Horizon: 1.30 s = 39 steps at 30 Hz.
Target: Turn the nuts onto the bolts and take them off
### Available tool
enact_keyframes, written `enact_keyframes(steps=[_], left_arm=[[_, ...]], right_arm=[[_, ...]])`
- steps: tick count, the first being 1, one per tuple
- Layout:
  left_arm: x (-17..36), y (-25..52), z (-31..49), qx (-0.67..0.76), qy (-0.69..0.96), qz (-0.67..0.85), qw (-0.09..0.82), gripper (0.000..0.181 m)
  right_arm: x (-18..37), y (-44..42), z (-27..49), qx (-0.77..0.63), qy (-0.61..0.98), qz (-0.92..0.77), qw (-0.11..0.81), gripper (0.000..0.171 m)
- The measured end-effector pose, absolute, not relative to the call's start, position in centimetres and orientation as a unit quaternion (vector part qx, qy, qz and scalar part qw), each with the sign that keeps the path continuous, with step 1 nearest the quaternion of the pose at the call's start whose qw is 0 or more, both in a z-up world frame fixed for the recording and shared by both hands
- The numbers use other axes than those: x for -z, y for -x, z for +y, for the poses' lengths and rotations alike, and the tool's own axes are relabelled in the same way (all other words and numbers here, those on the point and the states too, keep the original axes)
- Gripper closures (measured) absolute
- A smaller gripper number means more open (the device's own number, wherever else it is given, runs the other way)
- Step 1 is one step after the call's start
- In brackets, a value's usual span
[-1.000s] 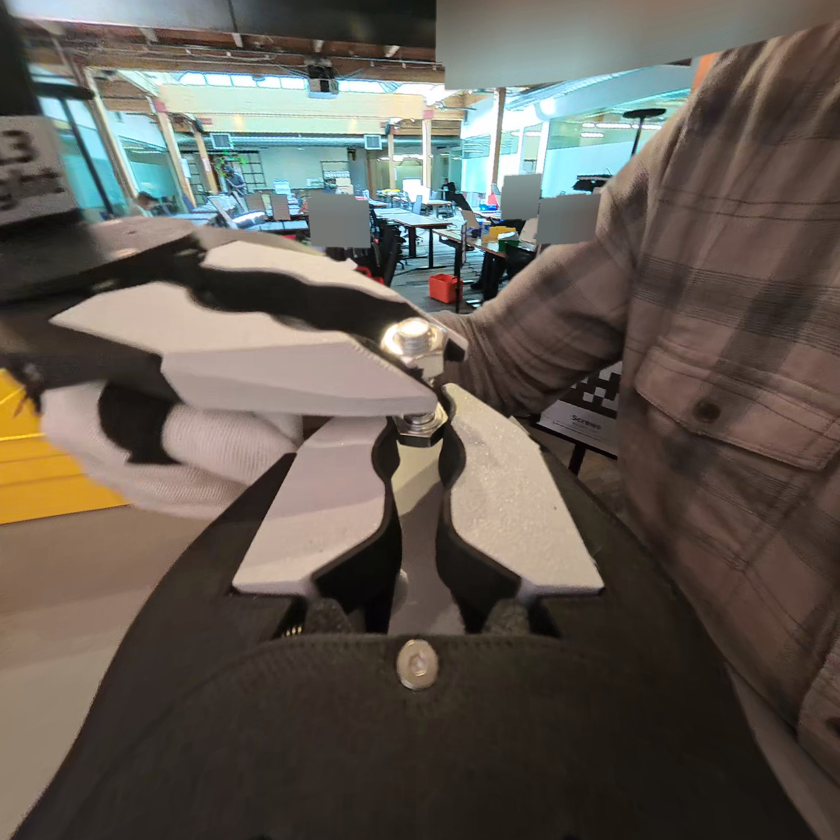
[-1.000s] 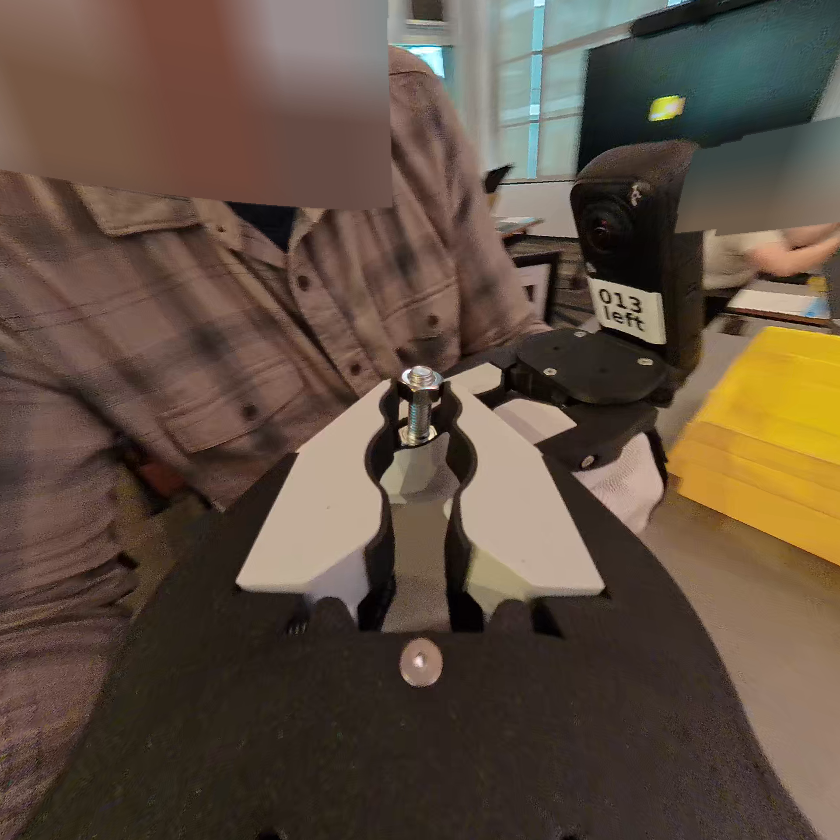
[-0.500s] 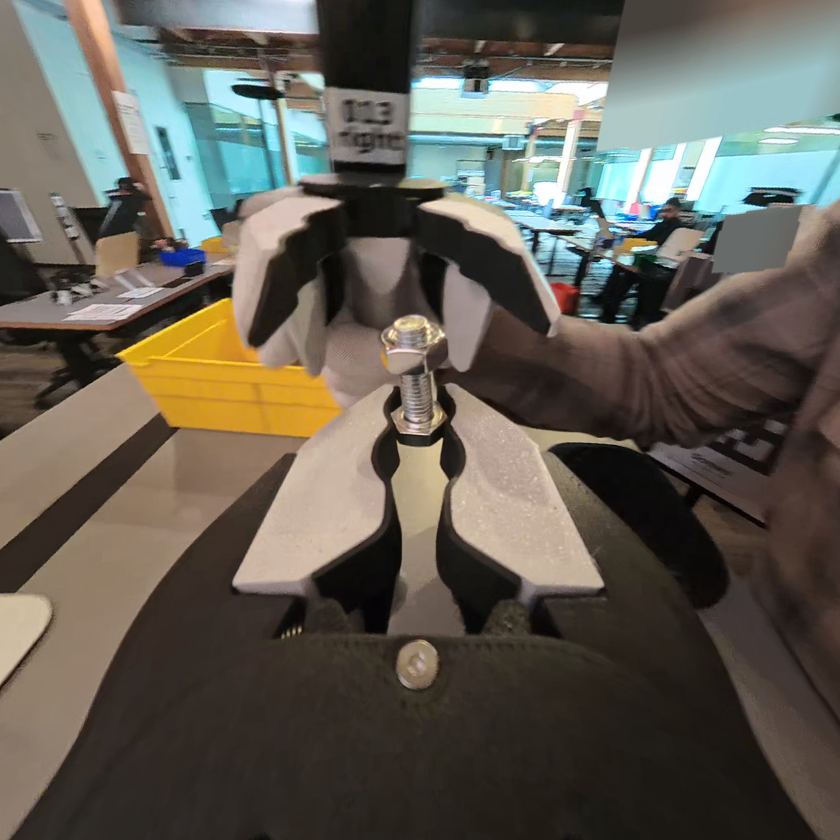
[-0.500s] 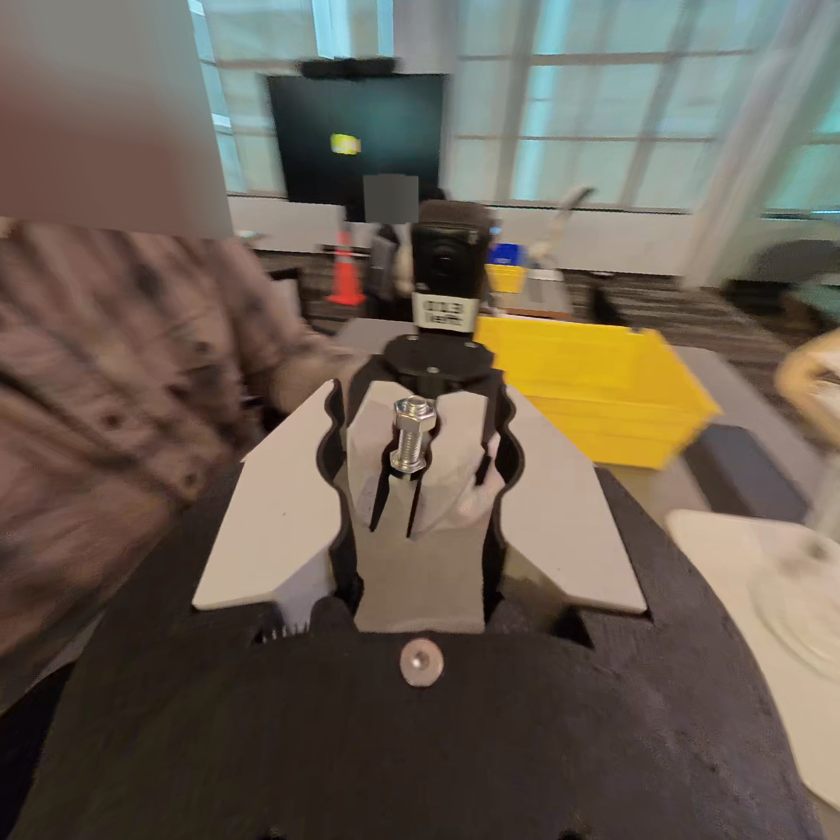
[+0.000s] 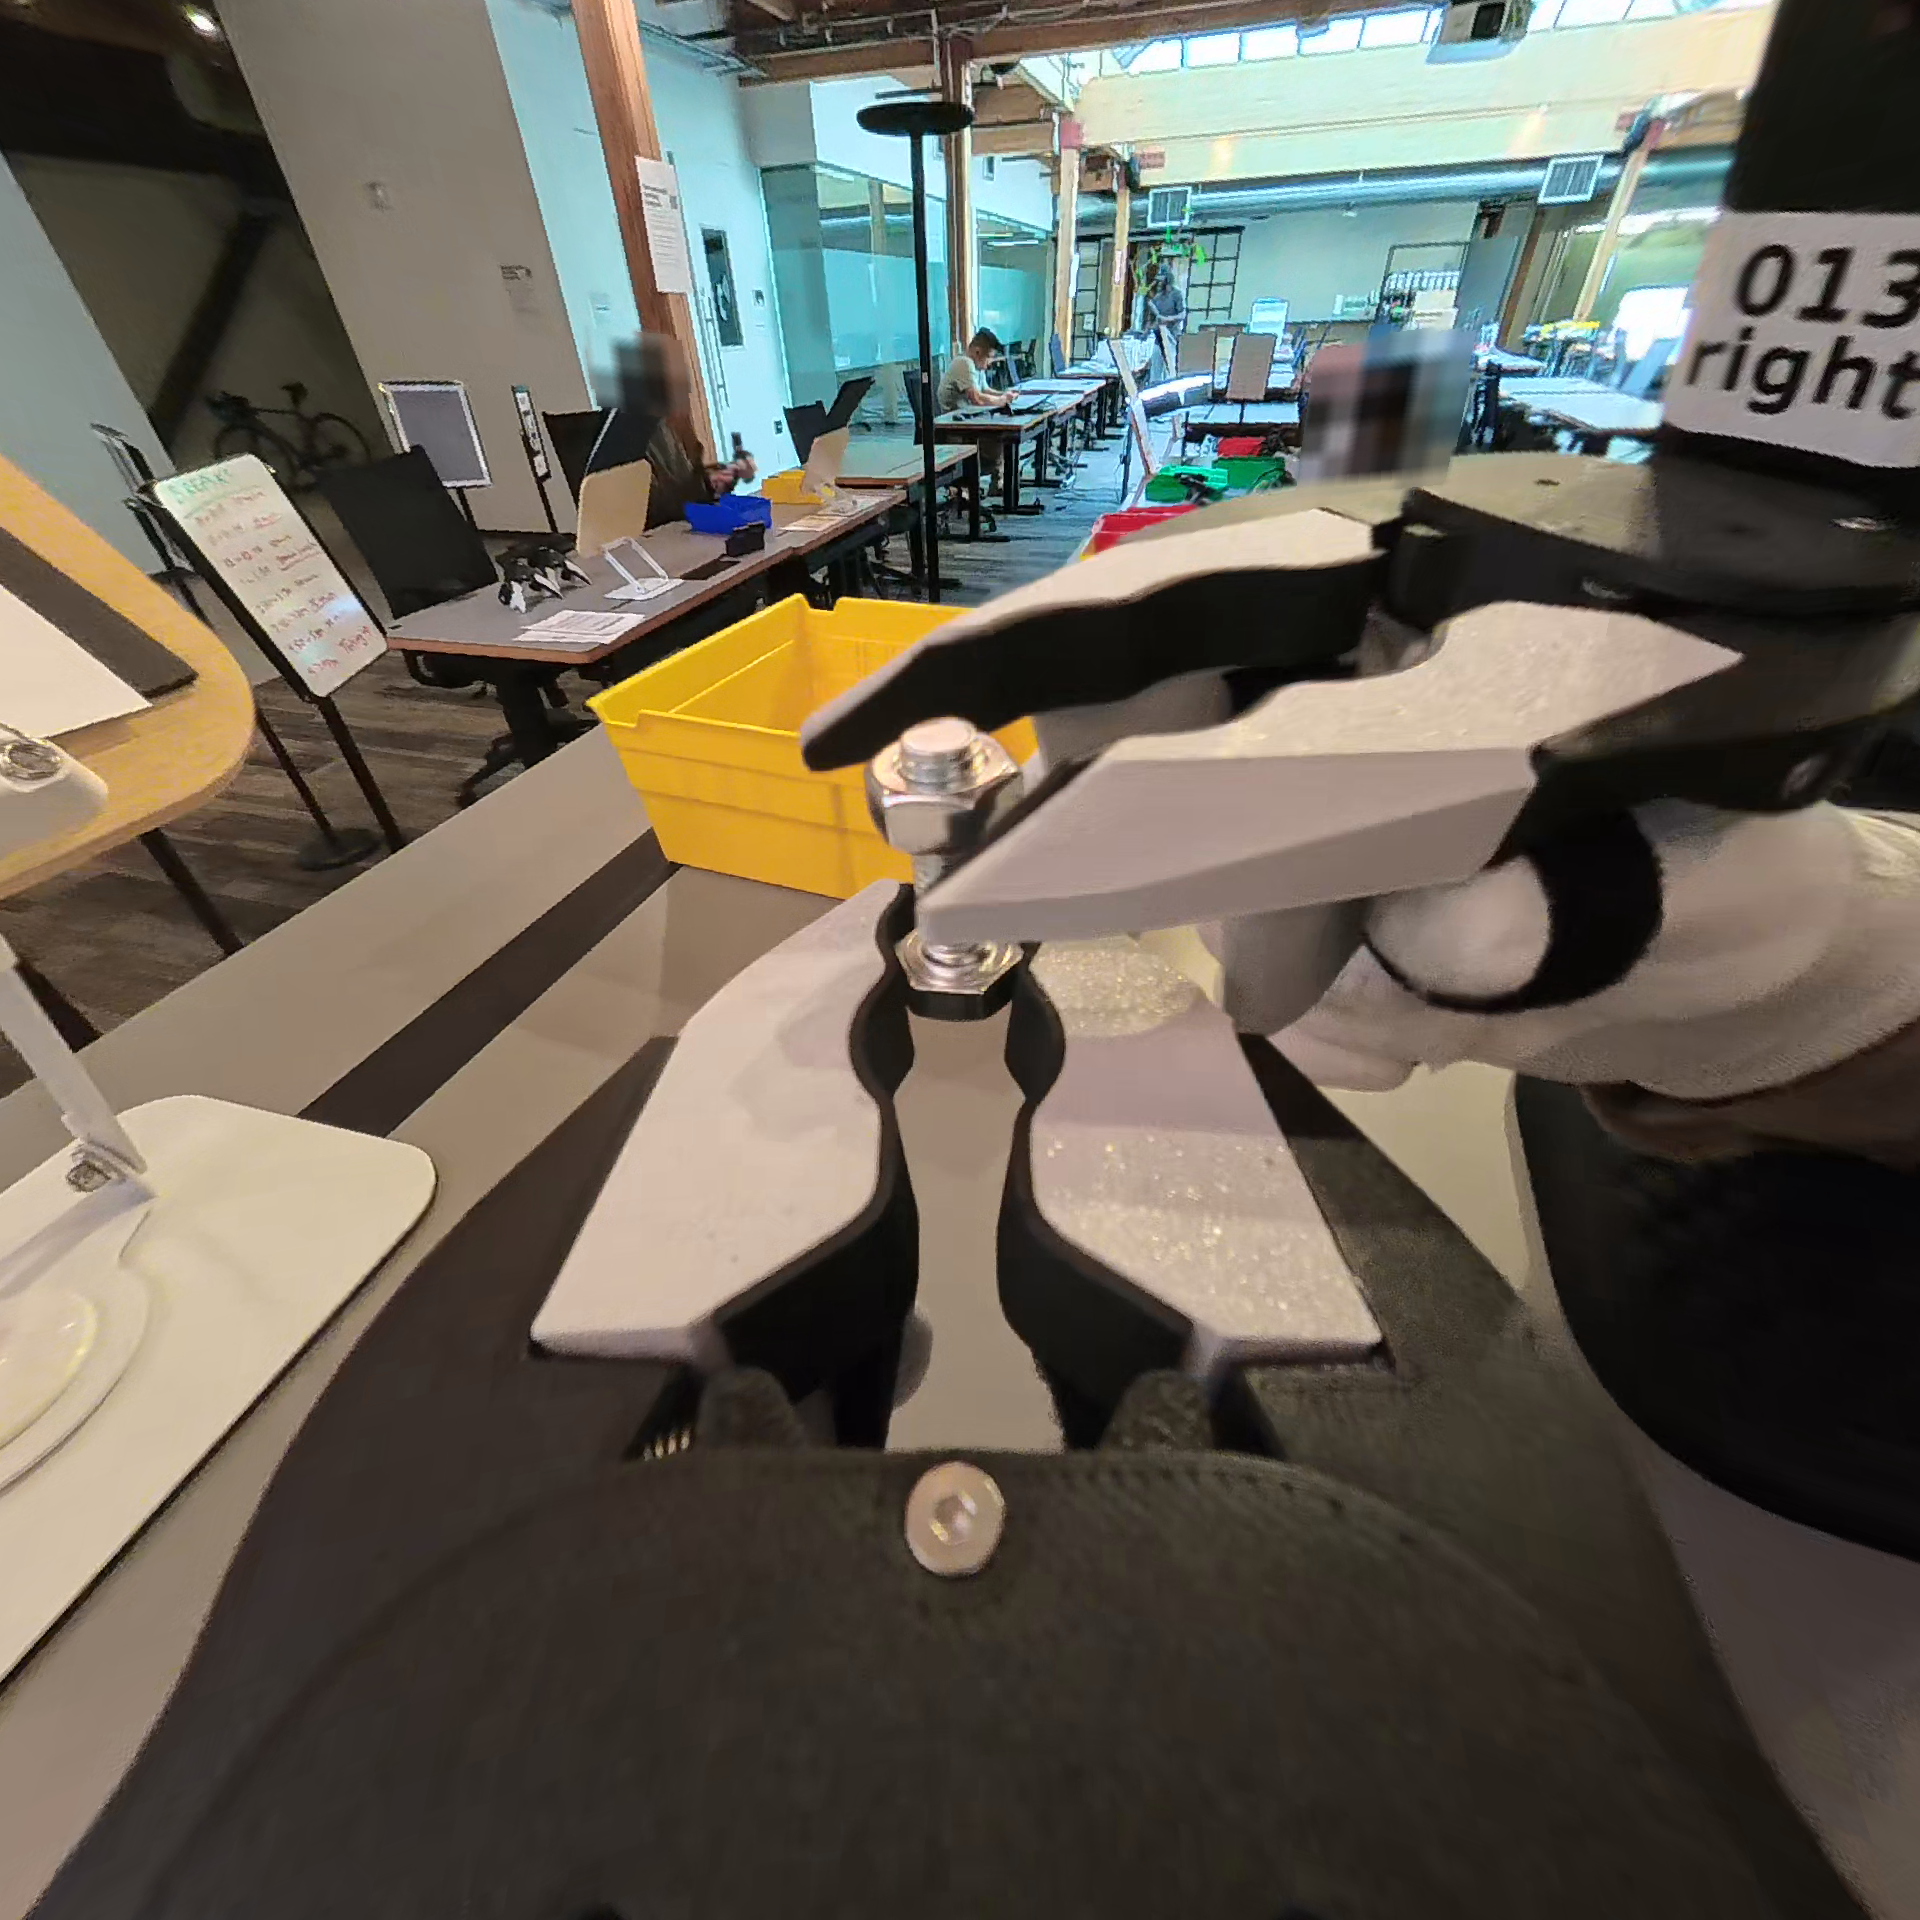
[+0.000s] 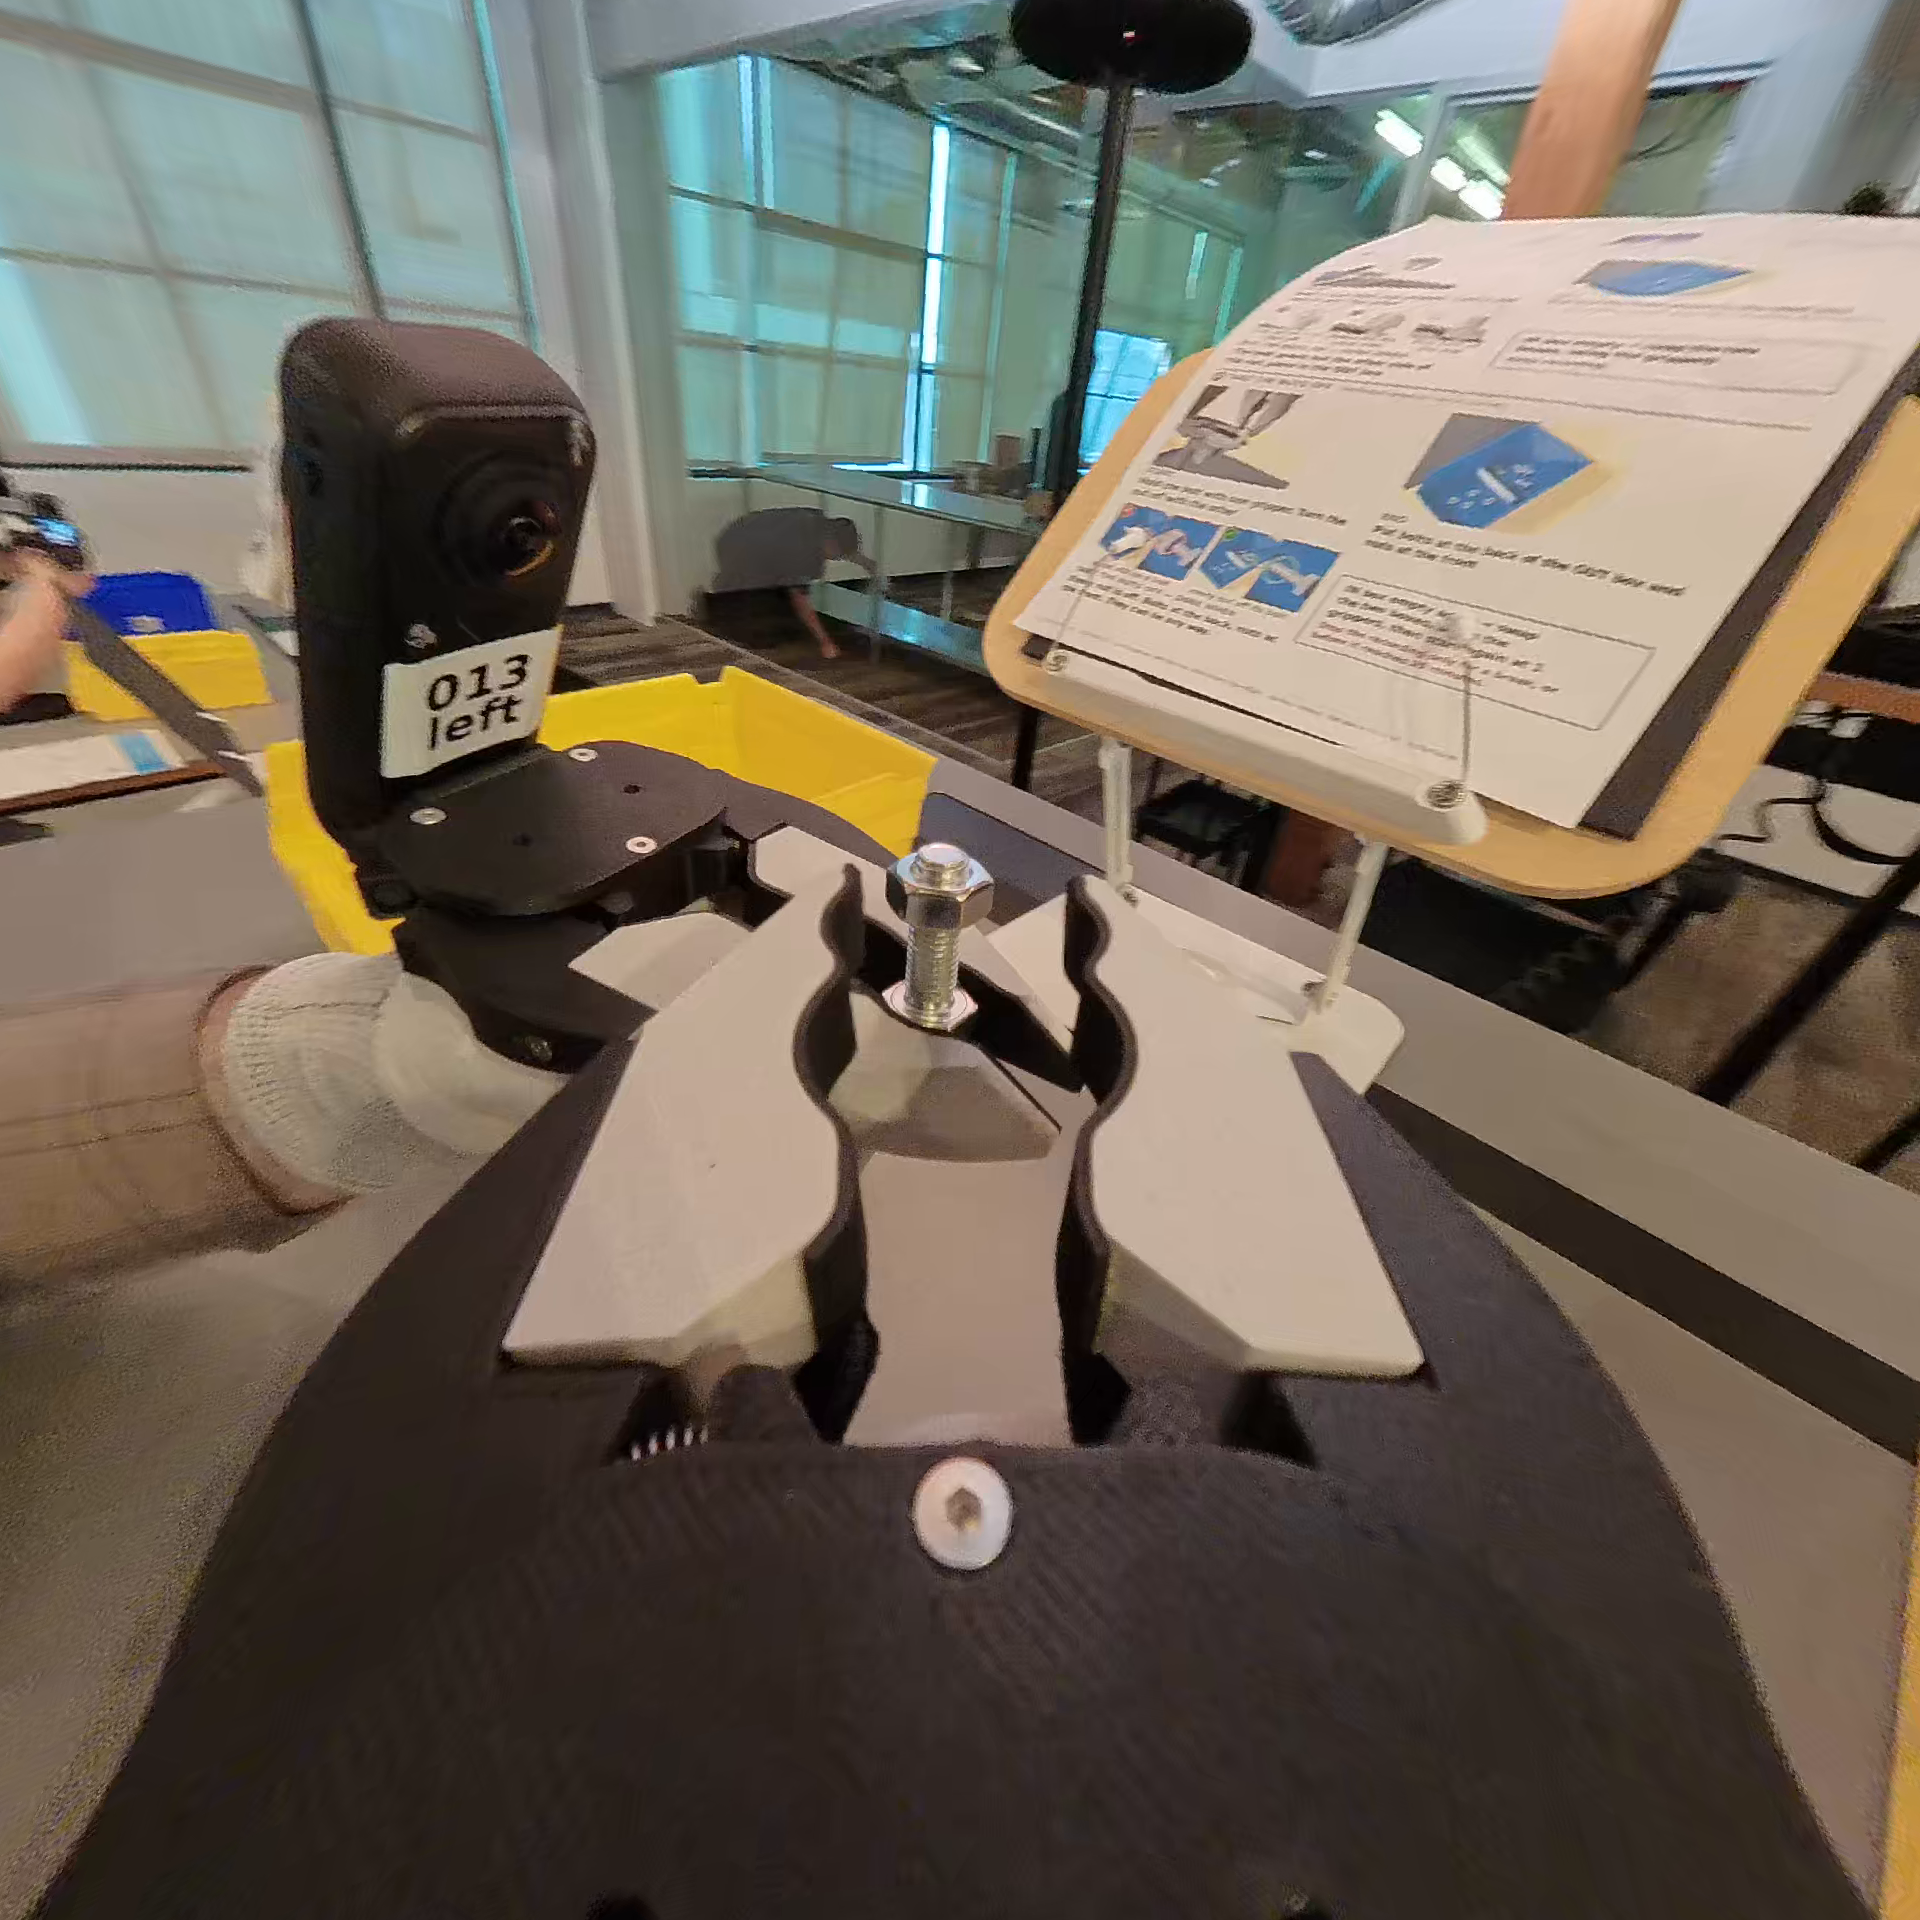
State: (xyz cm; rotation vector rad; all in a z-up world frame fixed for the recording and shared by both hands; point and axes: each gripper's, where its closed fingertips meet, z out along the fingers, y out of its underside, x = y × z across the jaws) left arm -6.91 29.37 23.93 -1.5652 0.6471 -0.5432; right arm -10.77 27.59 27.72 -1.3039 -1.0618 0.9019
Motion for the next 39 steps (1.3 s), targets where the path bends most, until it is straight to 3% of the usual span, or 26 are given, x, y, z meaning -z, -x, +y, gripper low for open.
enact_keyframes(steps=[3,13,25,34,39], left_arm=[[-24.0,6.8,29.3,0.239,0.682,0.284,0.63,0.167],[-24.6,6.7,28.7,0.259,0.672,0.292,0.629,0.166],[-26.2,5.5,26.8,0.334,0.638,0.315,0.618,0.166],[-26.0,2.5,24.1,0.376,0.609,0.377,0.588,0.167],[-26.0,2.3,24.0,0.375,0.608,0.382,0.586,0.167]], right_arm=[[-27.9,10.8,27.4,-0.364,0.556,-0.446,0.6,0.154],[-28.4,10.7,26.8,-0.409,0.537,-0.474,0.566,0.155],[-29.7,10.1,23.9,-0.601,0.33,-0.651,0.325,0.155],[-29.8,6.6,21.0,-0.73,0.137,-0.669,0.032,0.155],[-29.7,6.5,20.7,-0.73,0.116,-0.673,0.019,0.154]])
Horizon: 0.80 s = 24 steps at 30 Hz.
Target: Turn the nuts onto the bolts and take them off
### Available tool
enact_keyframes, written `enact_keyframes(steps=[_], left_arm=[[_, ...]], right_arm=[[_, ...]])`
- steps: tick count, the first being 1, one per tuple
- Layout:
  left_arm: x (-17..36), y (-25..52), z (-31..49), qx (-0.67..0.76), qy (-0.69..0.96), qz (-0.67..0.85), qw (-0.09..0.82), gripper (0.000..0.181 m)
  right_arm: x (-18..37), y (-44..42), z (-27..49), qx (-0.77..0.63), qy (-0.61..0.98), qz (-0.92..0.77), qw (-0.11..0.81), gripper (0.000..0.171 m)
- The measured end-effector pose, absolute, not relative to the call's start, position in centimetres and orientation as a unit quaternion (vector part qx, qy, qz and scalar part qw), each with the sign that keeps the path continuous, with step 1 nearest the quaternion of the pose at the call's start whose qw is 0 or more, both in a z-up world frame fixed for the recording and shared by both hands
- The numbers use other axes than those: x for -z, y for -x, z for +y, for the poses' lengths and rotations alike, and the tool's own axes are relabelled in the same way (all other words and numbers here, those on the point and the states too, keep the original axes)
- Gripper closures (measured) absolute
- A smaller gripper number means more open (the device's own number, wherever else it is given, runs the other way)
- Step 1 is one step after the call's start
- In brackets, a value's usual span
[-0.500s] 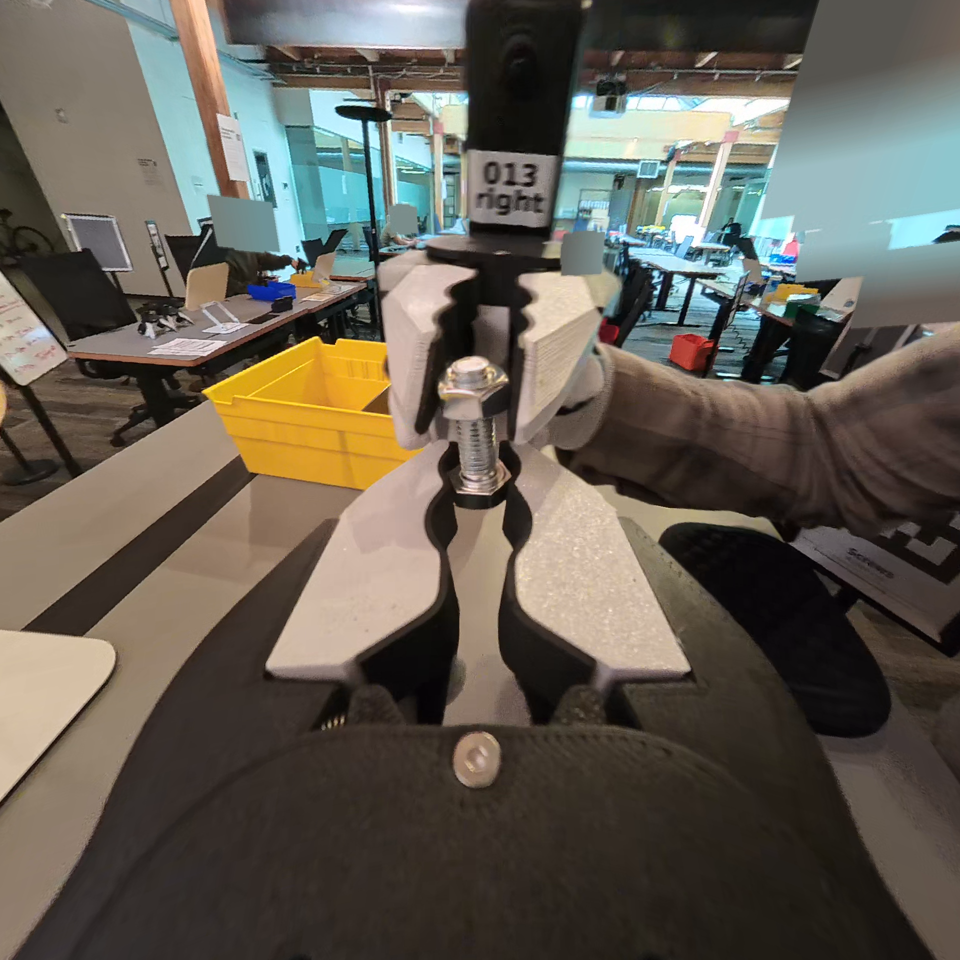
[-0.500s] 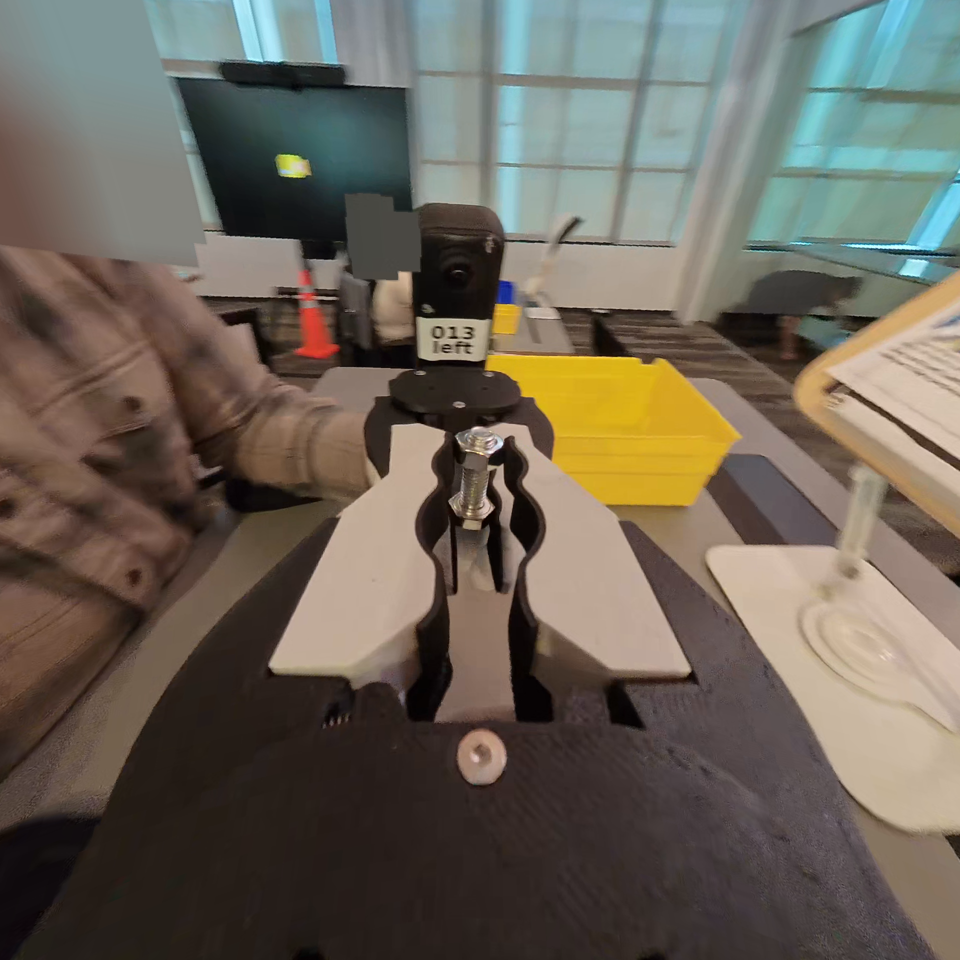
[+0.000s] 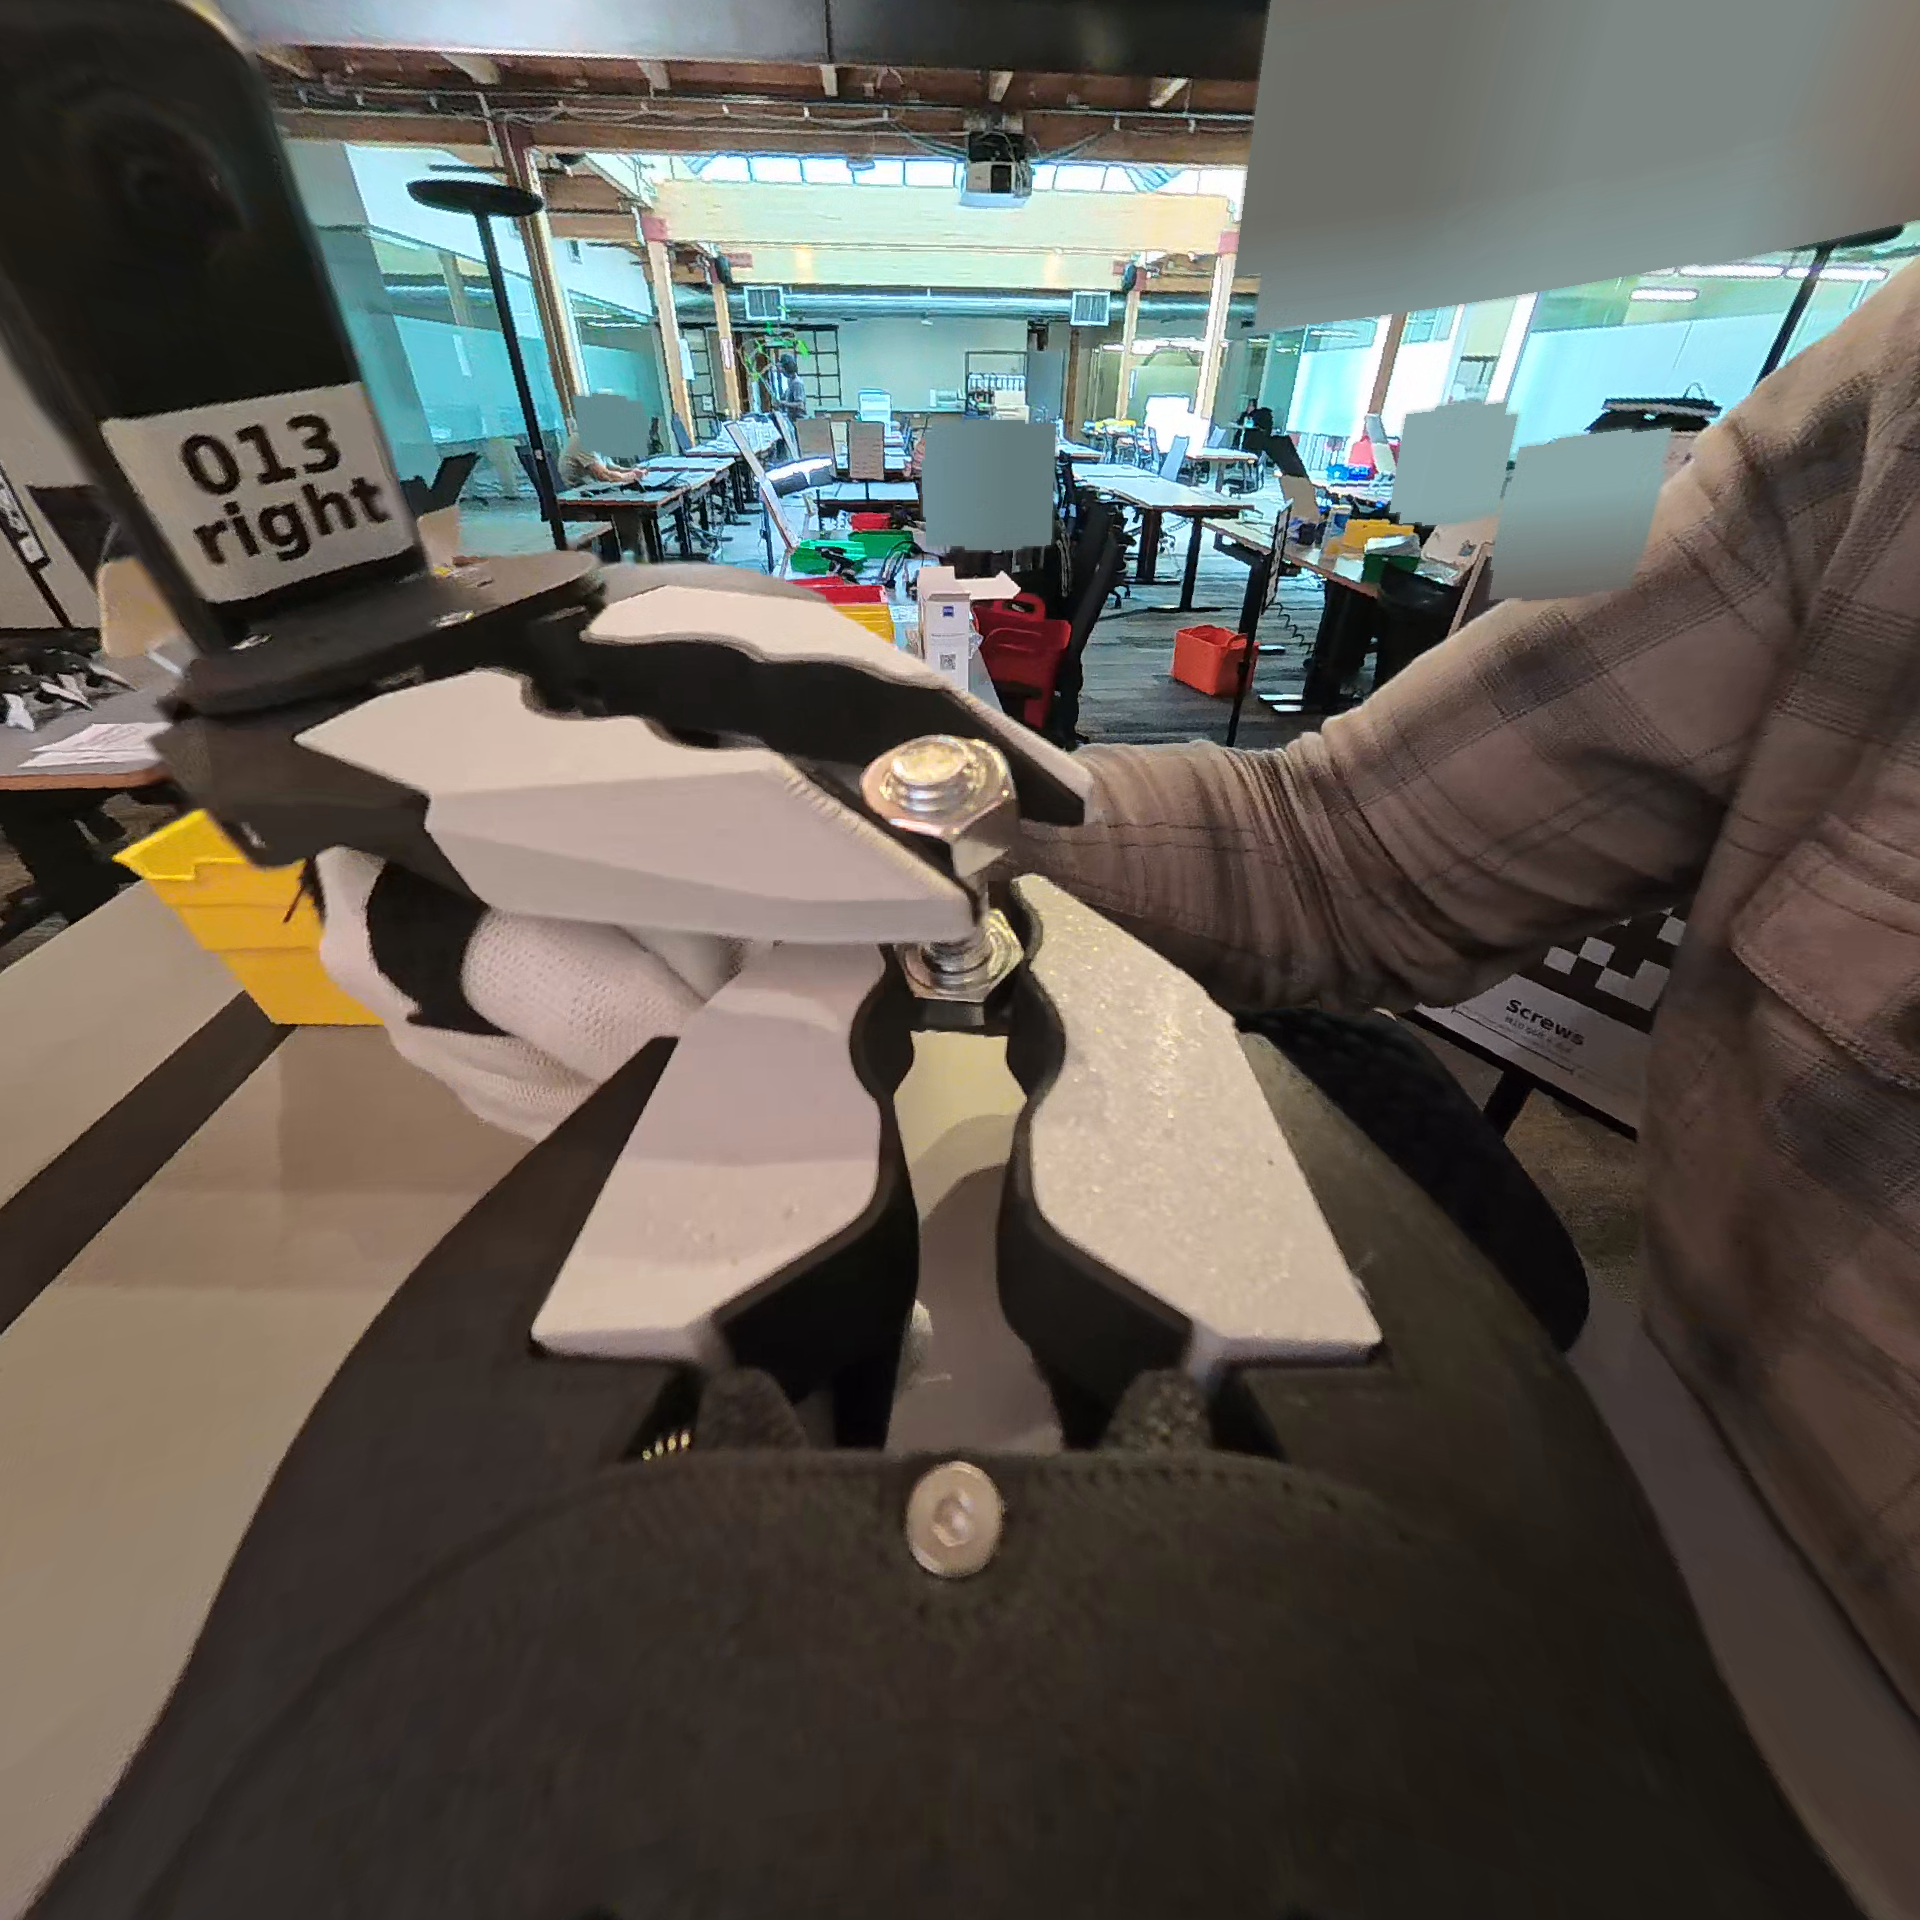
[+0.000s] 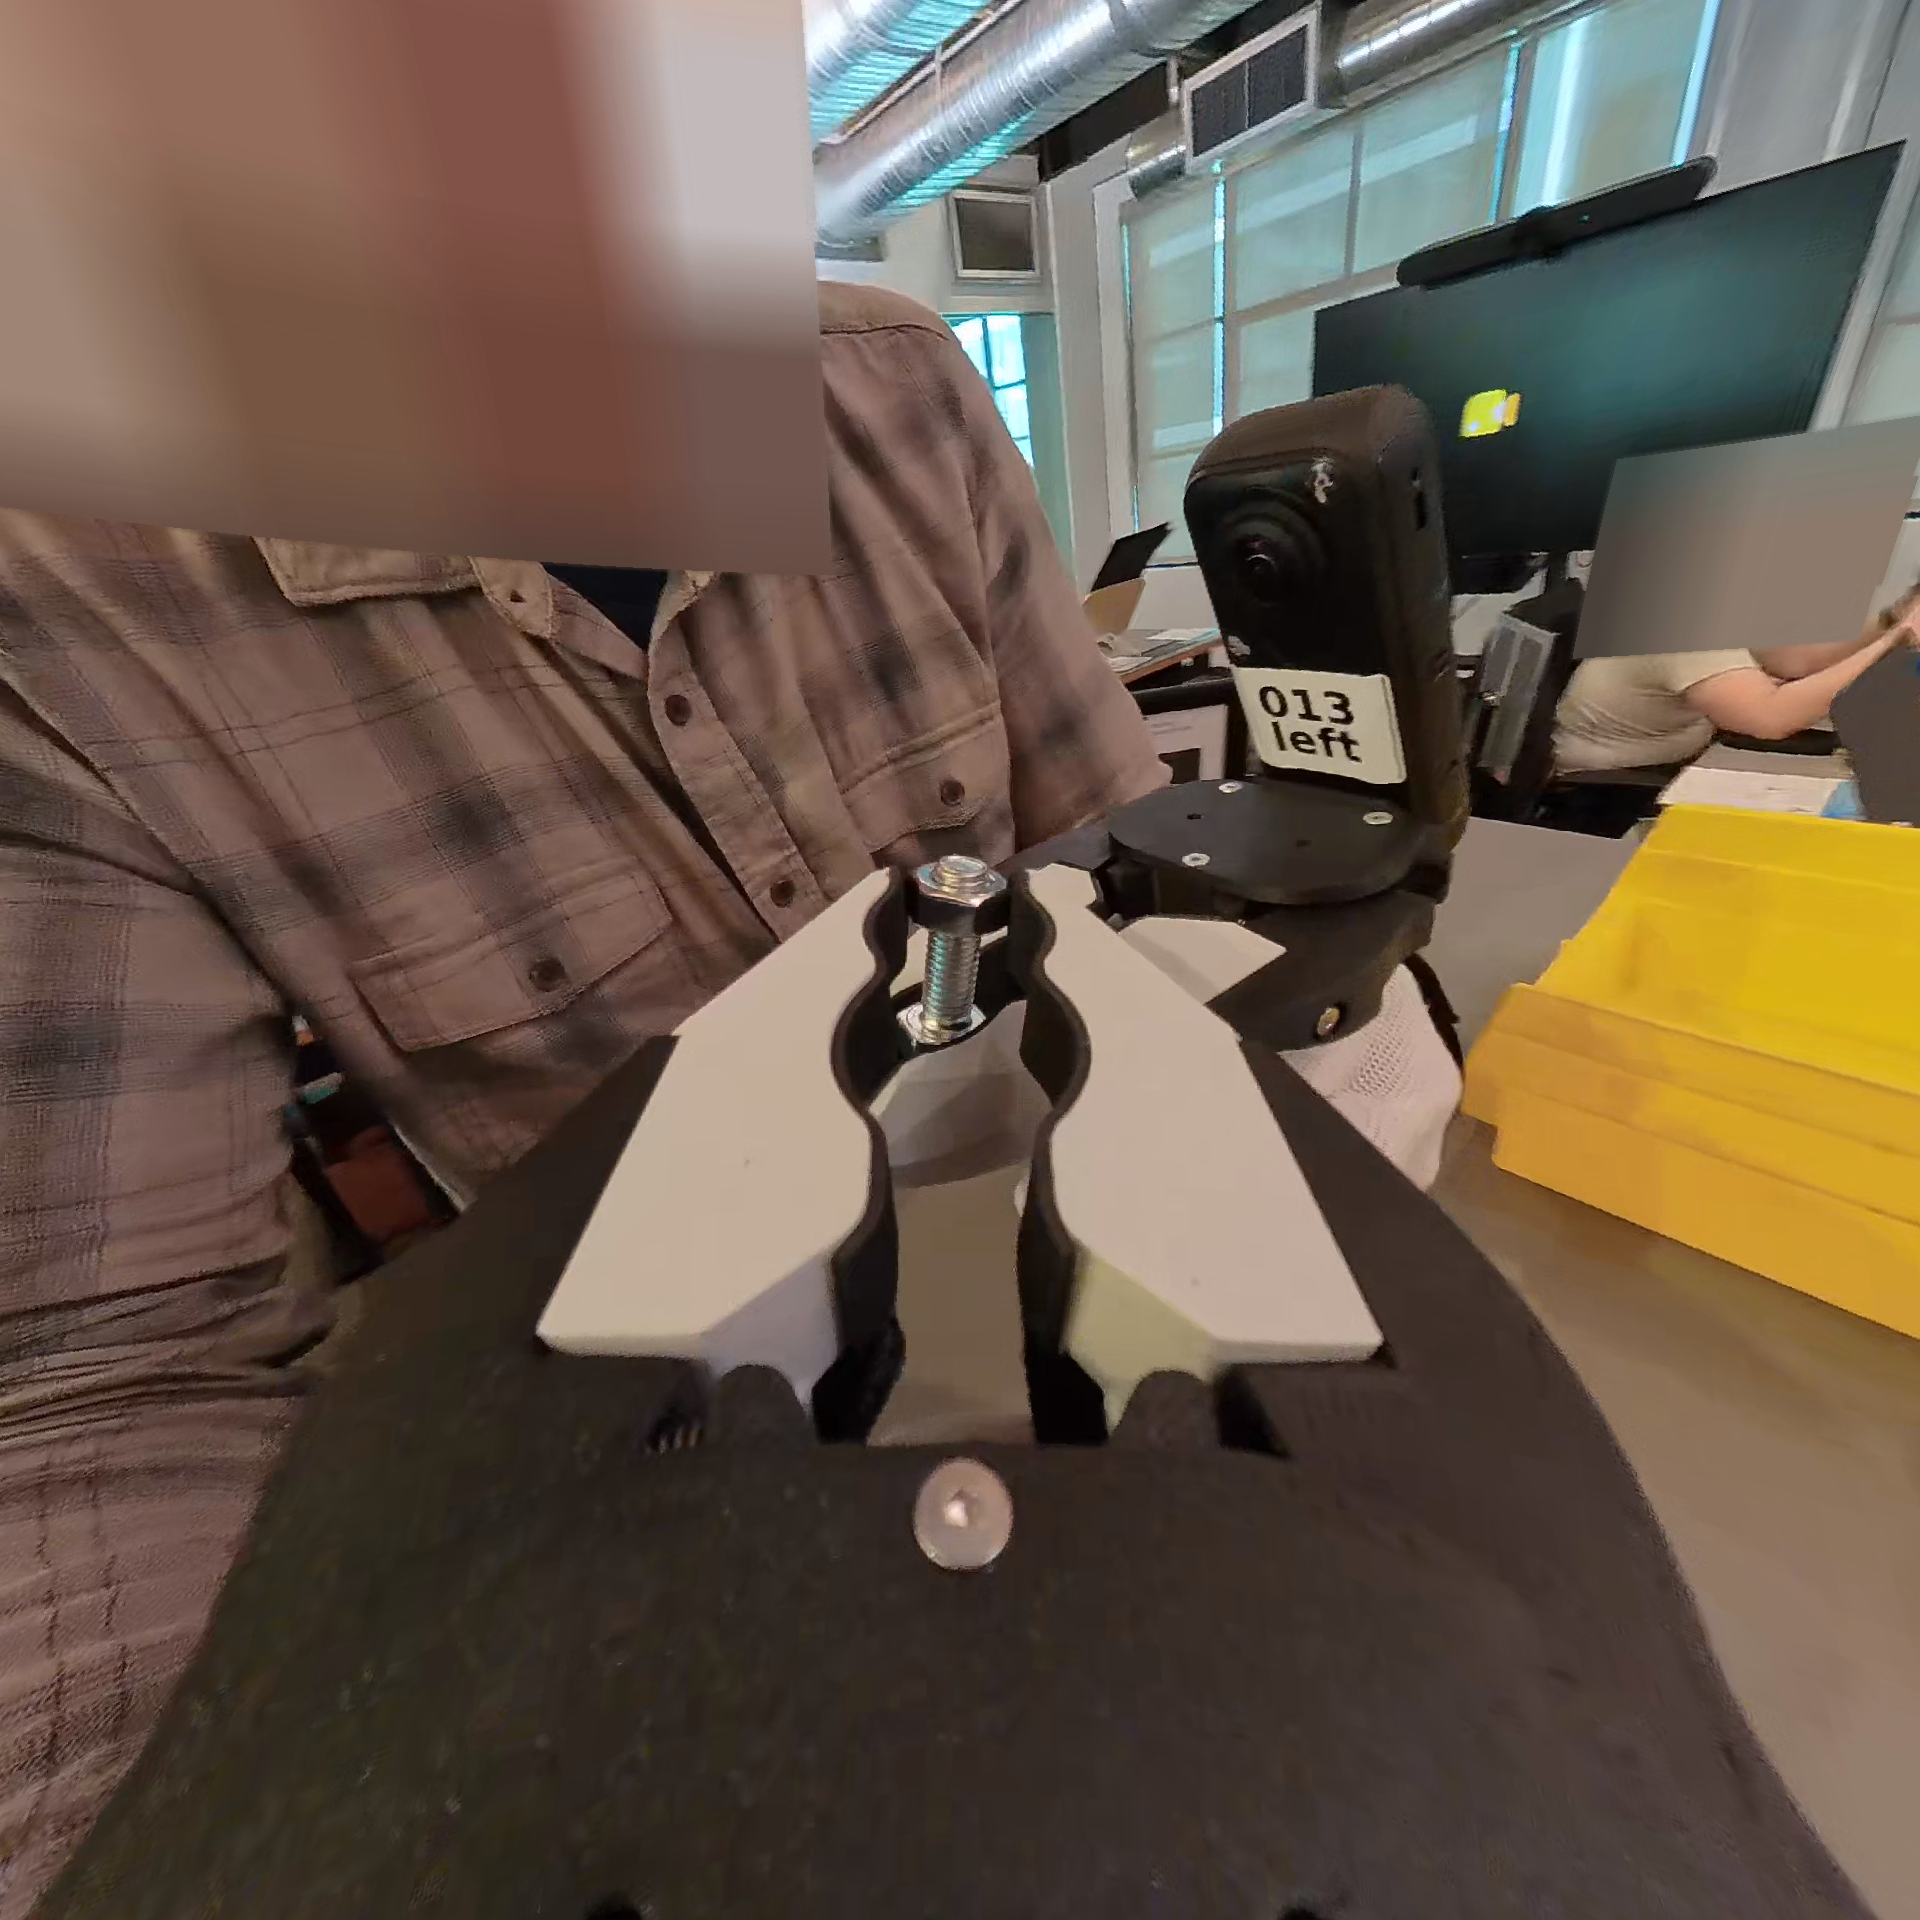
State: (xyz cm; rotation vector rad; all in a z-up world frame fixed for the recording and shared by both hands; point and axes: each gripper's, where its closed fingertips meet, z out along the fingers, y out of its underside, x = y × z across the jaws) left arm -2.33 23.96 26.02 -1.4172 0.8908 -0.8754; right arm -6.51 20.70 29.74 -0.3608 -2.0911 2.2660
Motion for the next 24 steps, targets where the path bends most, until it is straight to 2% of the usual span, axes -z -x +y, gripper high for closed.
enact_keyframes(steps=[1,3,6,12,17,21,24], left_arm=[[-26.2,2.5,24.1,0.378,0.608,0.375,0.589,0.167],[-26.2,3.3,24.8,0.367,0.617,0.359,0.596,0.166],[-26.2,4.6,25.9,0.347,0.631,0.338,0.606,0.166],[-25.6,6.1,27.8,0.279,0.664,0.307,0.622,0.167],[-25.1,6.4,28.6,0.258,0.677,0.29,0.625,0.167],[-24.8,6.1,28.8,0.242,0.681,0.289,0.627,0.167],[-24.6,5.9,28.9,0.229,0.685,0.287,0.629,0.167]], right_arm=[[-29.9,6.8,20.9,-0.727,0.124,-0.674,0.038,0.154],[-30.6,7.4,21.6,-0.726,0.153,-0.665,0.087,0.137],[-30.9,8.3,22.7,-0.687,0.213,-0.67,0.184,0.127],[-30.5,10.6,27.1,-0.557,0.402,-0.609,0.397,0.122],[-29.0,10.3,26.3,-0.484,0.464,-0.573,0.471,0.115],[-28.7,10.4,26.5,-0.456,0.513,-0.513,0.515,0.123],[-27.8,10.5,27.1,-0.401,0.545,-0.485,0.554,0.136]])
